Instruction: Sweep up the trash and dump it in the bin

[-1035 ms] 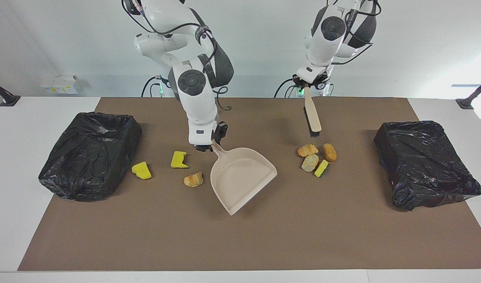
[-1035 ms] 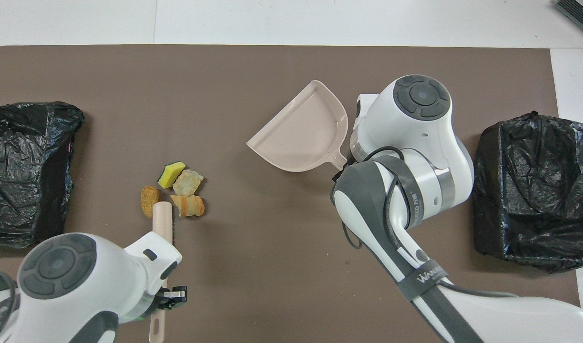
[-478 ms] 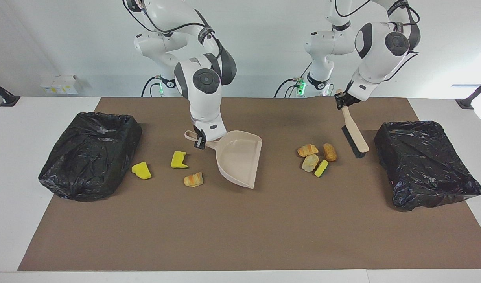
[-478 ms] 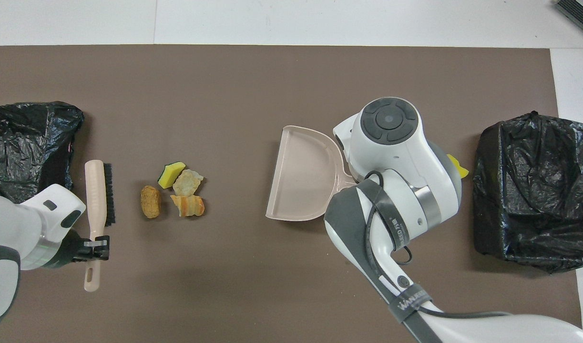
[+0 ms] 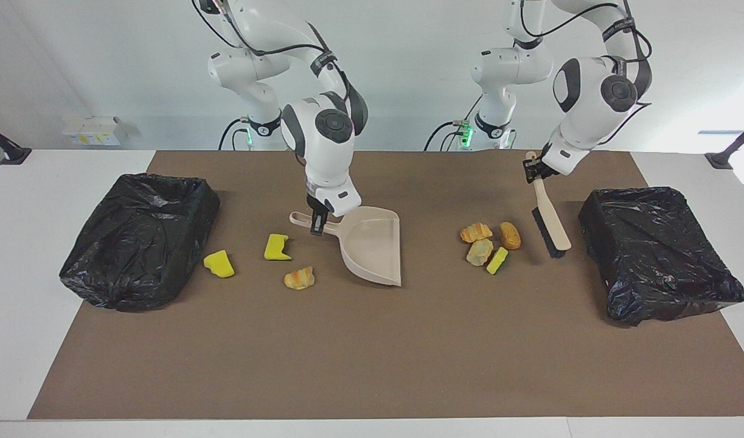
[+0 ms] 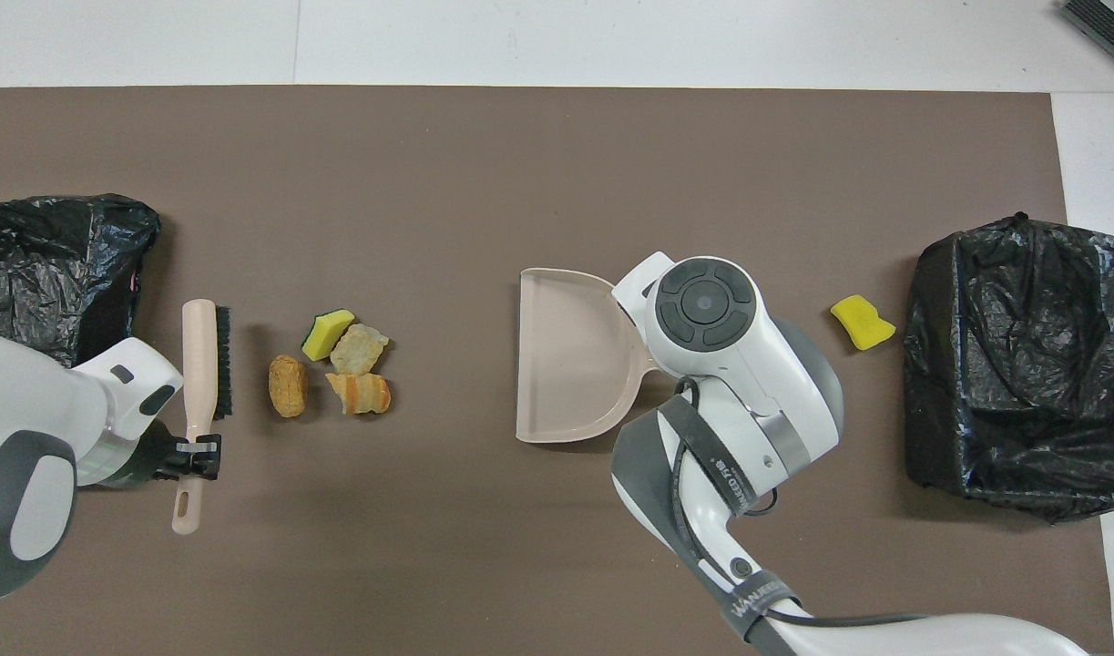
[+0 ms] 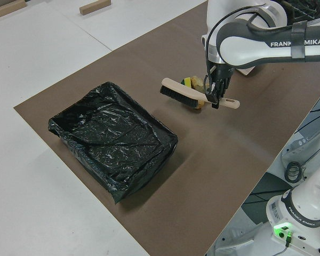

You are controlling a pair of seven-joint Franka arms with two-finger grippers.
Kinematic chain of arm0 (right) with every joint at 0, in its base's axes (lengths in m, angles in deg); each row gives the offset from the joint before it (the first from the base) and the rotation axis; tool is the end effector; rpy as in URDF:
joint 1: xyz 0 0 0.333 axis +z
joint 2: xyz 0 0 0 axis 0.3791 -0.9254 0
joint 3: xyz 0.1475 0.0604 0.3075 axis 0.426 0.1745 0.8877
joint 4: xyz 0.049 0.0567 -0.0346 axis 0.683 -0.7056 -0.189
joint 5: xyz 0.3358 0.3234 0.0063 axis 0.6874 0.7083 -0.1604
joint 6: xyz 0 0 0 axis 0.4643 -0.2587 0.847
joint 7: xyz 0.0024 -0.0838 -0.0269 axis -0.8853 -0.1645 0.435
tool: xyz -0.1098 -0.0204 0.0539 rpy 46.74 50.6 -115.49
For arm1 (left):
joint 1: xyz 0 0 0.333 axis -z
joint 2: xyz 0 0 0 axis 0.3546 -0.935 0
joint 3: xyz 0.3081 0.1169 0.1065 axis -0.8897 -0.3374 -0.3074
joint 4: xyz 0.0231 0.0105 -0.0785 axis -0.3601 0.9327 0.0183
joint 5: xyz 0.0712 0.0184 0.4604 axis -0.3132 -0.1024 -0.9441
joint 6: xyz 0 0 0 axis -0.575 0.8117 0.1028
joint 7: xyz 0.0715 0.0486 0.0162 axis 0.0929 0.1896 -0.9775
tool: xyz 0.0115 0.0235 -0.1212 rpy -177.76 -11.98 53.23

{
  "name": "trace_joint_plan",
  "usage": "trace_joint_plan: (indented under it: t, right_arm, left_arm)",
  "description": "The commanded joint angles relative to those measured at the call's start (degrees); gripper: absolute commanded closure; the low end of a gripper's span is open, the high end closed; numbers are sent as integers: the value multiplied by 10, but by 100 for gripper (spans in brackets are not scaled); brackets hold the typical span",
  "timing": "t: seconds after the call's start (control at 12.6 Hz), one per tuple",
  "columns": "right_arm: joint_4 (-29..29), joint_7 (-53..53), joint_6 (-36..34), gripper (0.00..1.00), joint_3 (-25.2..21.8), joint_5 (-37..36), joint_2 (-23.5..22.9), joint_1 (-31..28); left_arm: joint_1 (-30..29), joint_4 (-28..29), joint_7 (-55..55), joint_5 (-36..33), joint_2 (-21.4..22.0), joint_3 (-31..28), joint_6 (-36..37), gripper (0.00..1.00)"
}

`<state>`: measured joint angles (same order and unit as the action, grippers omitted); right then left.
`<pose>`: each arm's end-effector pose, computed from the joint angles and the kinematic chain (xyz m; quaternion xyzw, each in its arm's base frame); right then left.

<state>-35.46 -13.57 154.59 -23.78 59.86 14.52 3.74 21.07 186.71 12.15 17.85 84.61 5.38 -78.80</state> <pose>0.6019 0.2858 0.3452 0.7375 0.6694 -0.0616 0.0645 0.4951 -0.0441 0.3796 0.9925 0.0293 -0.1185 0.0034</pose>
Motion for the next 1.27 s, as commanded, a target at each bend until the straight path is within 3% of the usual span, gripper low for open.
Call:
trace_joint_plan:
  t: [0.0, 0.4, 0.88, 1.19]
  right_arm:
    - [-15, -38, 34, 100, 2, -9, 1, -4]
    - [-36, -60, 31, 100, 2, 4, 2, -8]
    - [-29, -66, -14, 100, 3, -27, 7, 9]
    - [-27, -82, -38, 100, 3, -55, 10, 8]
  left_arm:
    - [36, 8, -13, -9, -34, -1, -37, 100]
    - [99, 20, -93, 3, -58, 0, -95, 100]
    - [157, 20, -93, 92, -59, 0, -126, 100]
    - [237, 5, -124, 108, -108, 0, -209, 100]
